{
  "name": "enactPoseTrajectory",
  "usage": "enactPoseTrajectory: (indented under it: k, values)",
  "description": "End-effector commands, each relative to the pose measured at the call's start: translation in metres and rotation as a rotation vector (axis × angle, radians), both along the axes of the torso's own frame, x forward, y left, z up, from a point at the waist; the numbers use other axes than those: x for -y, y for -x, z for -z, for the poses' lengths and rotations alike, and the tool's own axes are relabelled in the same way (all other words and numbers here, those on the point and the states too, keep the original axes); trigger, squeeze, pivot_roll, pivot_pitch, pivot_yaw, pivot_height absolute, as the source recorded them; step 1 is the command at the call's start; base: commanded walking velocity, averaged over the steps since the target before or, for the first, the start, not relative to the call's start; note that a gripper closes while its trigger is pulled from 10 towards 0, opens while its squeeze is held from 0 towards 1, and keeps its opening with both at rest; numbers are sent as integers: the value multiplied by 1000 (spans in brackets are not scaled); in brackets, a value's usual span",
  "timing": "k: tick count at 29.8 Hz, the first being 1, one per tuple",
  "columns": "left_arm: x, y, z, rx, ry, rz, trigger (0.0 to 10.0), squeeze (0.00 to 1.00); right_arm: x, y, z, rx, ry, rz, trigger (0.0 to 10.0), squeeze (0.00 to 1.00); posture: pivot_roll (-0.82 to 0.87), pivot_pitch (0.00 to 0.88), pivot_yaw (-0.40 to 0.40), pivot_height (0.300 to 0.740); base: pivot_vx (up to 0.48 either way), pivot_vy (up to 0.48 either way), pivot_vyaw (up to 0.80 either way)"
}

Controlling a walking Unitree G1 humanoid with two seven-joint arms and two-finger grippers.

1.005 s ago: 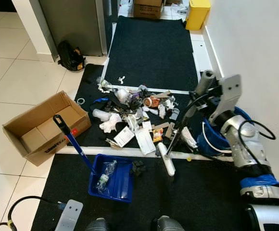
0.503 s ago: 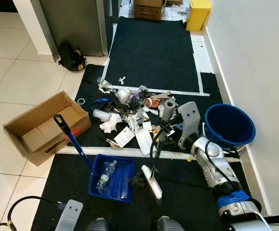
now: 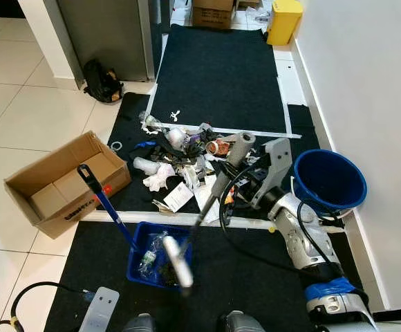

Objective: Sweep floor

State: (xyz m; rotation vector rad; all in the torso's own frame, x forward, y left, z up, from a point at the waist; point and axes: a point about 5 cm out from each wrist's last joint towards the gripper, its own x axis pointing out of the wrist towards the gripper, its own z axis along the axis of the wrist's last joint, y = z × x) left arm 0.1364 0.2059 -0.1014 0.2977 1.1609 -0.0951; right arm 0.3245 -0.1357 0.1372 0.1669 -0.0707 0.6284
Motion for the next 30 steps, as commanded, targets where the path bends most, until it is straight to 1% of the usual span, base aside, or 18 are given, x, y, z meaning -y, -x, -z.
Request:
enactPoseTrajectory:
  k: [1,3,11,13,16,20,21,22,23,25,27,30]
  values:
    - [17,15,7,-56,42,24,10000,0,3,2,-5,16,-39,17,0,0,50,151,-22,740,0,0,0]
    - [18,15,7,-56,42,26,10000,0,4,2,-6,13,-67,25,0,0,50,151,-22,740,0,0,0]
    - [18,14,7,-57,41,34,10000,0,12,2,-10,17,-89,66,0,0,41,153,-14,740,0,0,0]
    - [18,14,7,-56,40,37,10000,0,18,0,-14,28,-128,102,0,0,40,153,-14,740,0,0,0]
    - [18,13,7,-56,40,38,10000,0,20,-1,-17,32,-157,111,0,0,40,153,-14,740,0,0,0]
    - [18,12,7,-54,40,43,10000,0,30,-3,-26,50,-233,144,0,0,39,149,-14,740,0,0,0]
    - [18,12,7,-54,40,43,10000,0,30,-3,-26,50,-233,144,0,0,39,149,-14,740,0,0,0]
    - [19,12,7,-54,41,46,10000,0,36,-5,-31,56,-275,159,0,0,38,140,-16,740,0,0,0]
    - [19,12,7,-54,41,46,10000,0,36,-5,-31,56,-275,159,0,0,38,140,-16,740,0,0,0]
    - [19,12,7,-53,41,47,10000,0,41,-6,-35,60,-309,172,0,0,38,140,-16,740,0,0,0]
    - [19,11,7,-53,41,48,10000,0,42,-7,-35,61,-314,175,0,0,38,140,-16,740,0,0,0]
    - [20,11,7,-52,41,49,10000,0,46,-8,-35,66,-282,199,0,0,38,133,-21,740,0,0,0]
